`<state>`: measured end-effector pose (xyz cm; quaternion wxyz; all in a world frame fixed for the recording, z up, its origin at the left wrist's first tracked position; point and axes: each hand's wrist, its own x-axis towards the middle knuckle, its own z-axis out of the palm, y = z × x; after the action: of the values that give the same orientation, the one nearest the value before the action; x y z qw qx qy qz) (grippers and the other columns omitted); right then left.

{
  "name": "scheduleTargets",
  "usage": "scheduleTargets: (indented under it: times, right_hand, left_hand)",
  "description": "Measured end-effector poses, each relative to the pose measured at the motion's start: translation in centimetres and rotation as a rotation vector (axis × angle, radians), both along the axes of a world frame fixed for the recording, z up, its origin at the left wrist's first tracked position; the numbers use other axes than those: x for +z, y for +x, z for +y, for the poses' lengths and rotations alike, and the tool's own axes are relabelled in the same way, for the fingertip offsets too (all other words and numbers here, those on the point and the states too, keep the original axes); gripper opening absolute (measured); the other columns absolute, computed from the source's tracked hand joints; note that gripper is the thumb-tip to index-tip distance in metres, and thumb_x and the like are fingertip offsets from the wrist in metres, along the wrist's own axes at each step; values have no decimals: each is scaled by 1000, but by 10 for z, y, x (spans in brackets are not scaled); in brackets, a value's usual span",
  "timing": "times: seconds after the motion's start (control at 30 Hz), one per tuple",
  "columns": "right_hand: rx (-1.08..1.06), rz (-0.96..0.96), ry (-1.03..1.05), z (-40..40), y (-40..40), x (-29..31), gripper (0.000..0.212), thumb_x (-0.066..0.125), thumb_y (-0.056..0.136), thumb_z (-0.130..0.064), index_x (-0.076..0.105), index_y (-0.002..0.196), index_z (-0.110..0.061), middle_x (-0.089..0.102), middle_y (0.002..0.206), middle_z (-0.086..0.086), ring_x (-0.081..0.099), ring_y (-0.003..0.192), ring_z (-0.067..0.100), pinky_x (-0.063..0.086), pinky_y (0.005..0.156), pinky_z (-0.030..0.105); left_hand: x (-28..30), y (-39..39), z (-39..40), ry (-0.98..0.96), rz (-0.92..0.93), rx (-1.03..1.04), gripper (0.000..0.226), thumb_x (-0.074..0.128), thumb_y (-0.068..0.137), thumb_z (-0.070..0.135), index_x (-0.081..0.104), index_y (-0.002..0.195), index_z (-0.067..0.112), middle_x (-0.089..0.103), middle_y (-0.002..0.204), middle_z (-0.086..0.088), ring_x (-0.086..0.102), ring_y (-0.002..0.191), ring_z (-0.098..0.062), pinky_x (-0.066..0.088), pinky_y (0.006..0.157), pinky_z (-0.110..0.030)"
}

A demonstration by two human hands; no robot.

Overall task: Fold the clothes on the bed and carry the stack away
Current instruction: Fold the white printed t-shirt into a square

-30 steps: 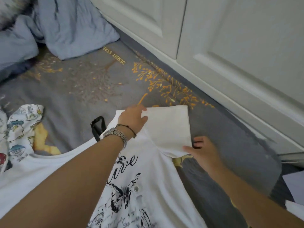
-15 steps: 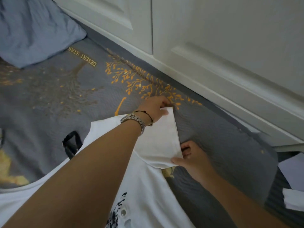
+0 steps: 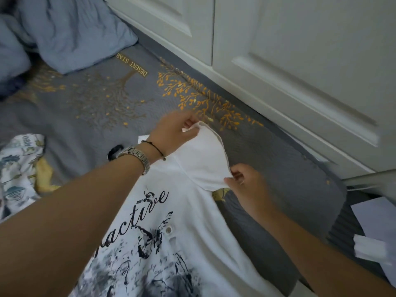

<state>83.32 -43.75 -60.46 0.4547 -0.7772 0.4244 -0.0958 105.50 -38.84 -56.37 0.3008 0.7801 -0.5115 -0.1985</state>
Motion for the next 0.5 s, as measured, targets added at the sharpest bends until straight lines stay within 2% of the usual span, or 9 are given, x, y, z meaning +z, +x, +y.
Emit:
scheduleTargets:
  times: [0.07, 0.2, 0.37, 0.5]
  right_hand:
    - [83, -1, -62, 6, -3, 4, 10, 63, 80, -4, 64, 90, -2, 65, 86, 12, 59, 77, 24, 43, 71, 32]
    - [265, -28, -147, 19, -11, 8, 16, 61, 81, 1, 65, 96, -4, 65, 92, 10, 62, 83, 25, 46, 70, 30]
    - [531, -3, -260, 29, -16, -1, 22, 59, 80, 2, 66, 96, -12, 62, 95, 4, 61, 84, 21, 52, 71, 39]
    - [647, 1, -293, 39, -17, -14, 25, 59, 74, 10, 70, 92, -4, 62, 92, 9, 59, 89, 28, 48, 75, 36]
  left_hand:
    - [11, -1, 31, -32, -81, 9, 8, 67, 81, 11, 64, 87, 7, 61, 82, 0, 55, 79, -14, 39, 73, -21]
    - [30, -13, 97, -10, -226, 22, 9, 70, 73, 9, 67, 81, 13, 69, 81, 0, 59, 76, -14, 44, 74, -28]
    - [14, -42, 165, 182, -344, -20, 12, 72, 70, 9, 72, 80, 15, 69, 76, -4, 62, 78, -27, 49, 72, -36]
    - [-26, -60, 198, 379, -339, 65, 14, 62, 79, 18, 71, 88, 24, 67, 84, -3, 59, 90, -22, 41, 82, -32]
